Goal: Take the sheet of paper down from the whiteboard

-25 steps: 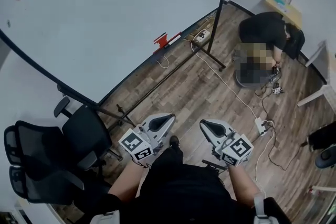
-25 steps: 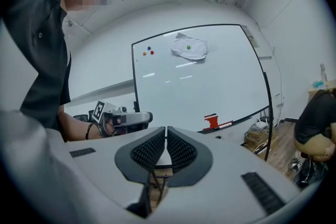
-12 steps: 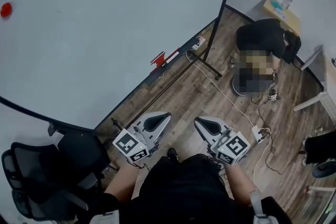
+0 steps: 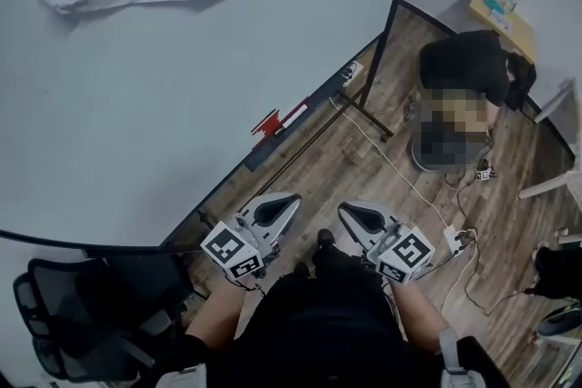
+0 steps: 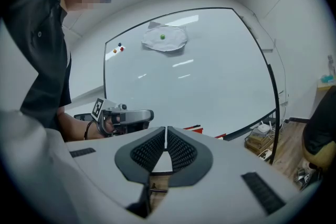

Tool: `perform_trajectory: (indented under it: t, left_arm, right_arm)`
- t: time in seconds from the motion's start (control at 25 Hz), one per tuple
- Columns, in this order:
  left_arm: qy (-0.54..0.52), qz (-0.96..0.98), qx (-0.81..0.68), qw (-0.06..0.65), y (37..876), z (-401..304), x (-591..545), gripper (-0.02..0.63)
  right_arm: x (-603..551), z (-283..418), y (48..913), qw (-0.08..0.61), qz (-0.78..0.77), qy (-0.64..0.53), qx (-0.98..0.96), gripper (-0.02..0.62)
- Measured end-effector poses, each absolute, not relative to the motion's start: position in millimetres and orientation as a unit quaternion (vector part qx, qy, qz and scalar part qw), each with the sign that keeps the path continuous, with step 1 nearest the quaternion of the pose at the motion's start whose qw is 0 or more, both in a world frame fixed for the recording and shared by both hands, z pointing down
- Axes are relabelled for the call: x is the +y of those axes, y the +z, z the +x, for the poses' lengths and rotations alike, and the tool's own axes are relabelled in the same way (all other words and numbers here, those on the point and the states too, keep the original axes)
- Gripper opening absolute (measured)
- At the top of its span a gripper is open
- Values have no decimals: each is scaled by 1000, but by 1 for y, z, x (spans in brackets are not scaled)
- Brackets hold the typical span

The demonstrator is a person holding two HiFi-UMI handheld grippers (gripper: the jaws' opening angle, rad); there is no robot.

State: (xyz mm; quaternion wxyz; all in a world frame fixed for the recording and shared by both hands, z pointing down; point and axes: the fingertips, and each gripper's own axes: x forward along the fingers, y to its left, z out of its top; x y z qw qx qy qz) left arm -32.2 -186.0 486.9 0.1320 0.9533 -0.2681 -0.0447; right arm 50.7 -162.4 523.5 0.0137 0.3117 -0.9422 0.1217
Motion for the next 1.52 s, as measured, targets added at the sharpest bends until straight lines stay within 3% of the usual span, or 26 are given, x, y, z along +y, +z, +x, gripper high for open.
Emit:
perform_trajectory:
  t: [0.4,0.76,1.0,1.32,1.52]
  left_arm:
    - [-76,934,-333,109,444,-14,-253,12]
    - [-30,905,-419,68,441,-41,-253,11]
    - [15,887,-461,-13,388,-68,-263,12]
    - [58,852,-496,-158,264,-105,-267,11]
    - [85,822,-516,-227,191,-120,-267,12]
  right_arm:
    - [-247,62,489,-11,211,81,-974,24]
    - [-281,44,484,-39,156,58,-985,23]
    - [-299,0,426,-73,97,-29,-992,25]
    - [-304,-57,257,-173,75,-178,-966,25]
    - [-309,-71,178,-198,82,-266,-940,25]
